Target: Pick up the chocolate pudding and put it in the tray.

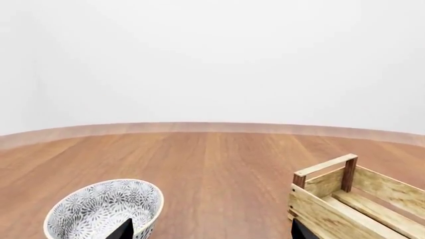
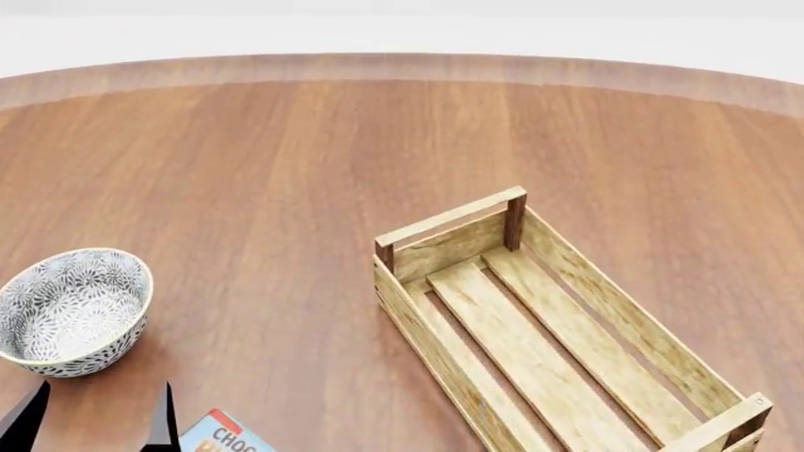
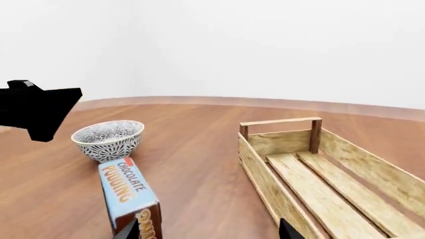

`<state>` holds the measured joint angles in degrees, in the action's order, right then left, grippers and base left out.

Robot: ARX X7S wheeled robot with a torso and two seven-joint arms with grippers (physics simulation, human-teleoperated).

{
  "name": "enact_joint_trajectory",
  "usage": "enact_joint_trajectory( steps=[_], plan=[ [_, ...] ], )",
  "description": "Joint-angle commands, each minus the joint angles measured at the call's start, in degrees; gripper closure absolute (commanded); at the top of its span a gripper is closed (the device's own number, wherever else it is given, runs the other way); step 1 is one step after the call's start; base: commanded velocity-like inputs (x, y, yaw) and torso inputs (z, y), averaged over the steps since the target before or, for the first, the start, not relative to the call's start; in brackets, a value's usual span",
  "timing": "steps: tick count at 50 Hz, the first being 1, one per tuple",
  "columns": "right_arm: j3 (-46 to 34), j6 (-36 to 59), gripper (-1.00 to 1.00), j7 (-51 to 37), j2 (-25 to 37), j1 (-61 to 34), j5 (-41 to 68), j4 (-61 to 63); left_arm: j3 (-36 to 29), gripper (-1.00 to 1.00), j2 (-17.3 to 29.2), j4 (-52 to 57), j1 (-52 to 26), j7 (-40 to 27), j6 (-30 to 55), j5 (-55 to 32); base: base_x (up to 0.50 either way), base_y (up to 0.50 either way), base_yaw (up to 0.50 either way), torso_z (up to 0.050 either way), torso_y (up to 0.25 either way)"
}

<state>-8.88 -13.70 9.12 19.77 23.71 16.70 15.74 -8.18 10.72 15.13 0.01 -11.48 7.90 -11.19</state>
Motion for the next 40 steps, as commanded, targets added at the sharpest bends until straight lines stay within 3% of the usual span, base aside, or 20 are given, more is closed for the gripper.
enact_joint_trajectory(
  steps=[1,40],
  plan=[
    [-1.78,-1.96,-1.00,1.75,-0.44,0.20,-0.47,-3.83,-0.48,-1.00,0.33,-0.07,-0.25,-0.42,0.12,-0.13,0.00,0.00,0.00,0.000,0.000],
    [-8.10,0.89,-1.00,3.56,-3.43,-9.10,-4.48,-14.30,-2.18,-1.00,1.74,0.27,-0.27,-2.35,-0.40,-1.56,0.00,0.00,0.00,0.000,0.000]
  ],
)
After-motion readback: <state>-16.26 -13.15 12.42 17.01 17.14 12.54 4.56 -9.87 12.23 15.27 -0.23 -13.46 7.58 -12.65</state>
